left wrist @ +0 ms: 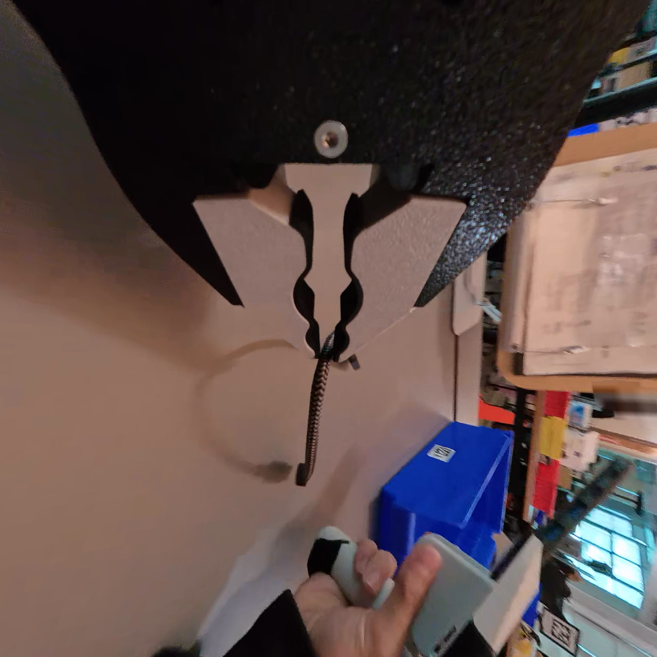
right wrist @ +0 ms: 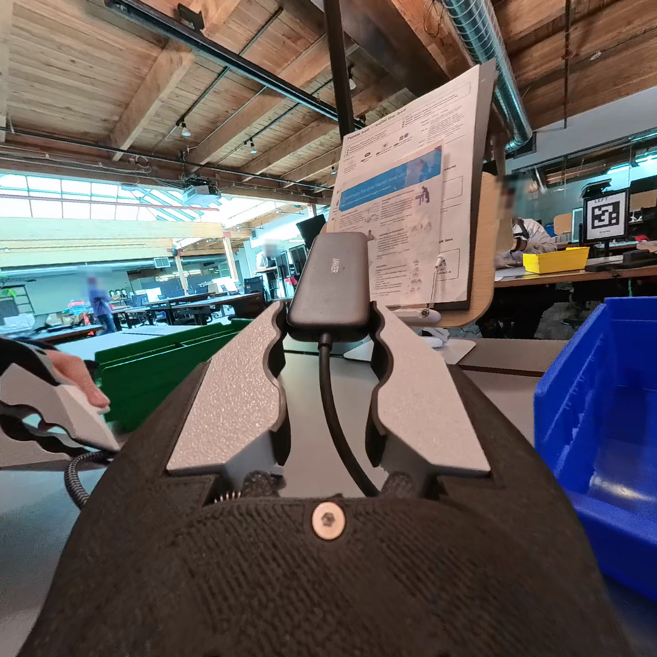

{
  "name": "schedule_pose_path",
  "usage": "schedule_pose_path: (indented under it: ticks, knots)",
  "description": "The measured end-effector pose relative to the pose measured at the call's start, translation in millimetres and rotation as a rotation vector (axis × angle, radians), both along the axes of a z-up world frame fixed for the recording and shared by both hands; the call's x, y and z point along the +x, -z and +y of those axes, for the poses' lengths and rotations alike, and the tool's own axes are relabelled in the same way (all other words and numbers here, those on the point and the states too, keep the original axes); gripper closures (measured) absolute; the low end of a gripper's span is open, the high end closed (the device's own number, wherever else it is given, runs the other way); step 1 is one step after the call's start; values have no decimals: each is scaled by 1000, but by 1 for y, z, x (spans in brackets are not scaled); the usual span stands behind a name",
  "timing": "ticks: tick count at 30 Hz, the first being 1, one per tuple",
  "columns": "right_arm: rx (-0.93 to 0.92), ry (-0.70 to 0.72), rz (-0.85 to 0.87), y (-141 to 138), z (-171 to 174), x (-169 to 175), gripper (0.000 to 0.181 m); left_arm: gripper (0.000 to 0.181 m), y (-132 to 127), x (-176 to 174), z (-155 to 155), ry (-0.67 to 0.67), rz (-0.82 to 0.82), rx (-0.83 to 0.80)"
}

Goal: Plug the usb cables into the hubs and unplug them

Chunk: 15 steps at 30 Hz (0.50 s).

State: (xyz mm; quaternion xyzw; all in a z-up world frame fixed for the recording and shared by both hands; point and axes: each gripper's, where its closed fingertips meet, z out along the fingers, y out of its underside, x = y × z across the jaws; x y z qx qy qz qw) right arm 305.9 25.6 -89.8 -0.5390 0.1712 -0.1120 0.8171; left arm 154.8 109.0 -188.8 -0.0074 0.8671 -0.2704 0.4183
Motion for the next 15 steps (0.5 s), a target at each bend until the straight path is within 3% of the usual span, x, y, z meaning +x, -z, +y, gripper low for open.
schedule_pose_path:
  ticks: [3,5,7,9,12,15]
  knots:
    - [-11,-10,-6,1,4,-2,136,171,17,-15,13,-14,171,-115]
    - [-13,-18,-4,1,6,-3,136,158,30,-21,24,-63,292,-163]
    - [-17,-17,-6,2,6,-3,136,155,35,-23,33,-104,338,-185]
    - [-22,-16,-5,2,6,-3,136,157,24,-19,35,-134,318,-244]
    - [-23,-15,-3,3,7,-2,136,152,6,6,31,-318,378,-484]
    - [-34,-23,-5,4,9,-4,136,141,13,27,20,-482,530,-668]
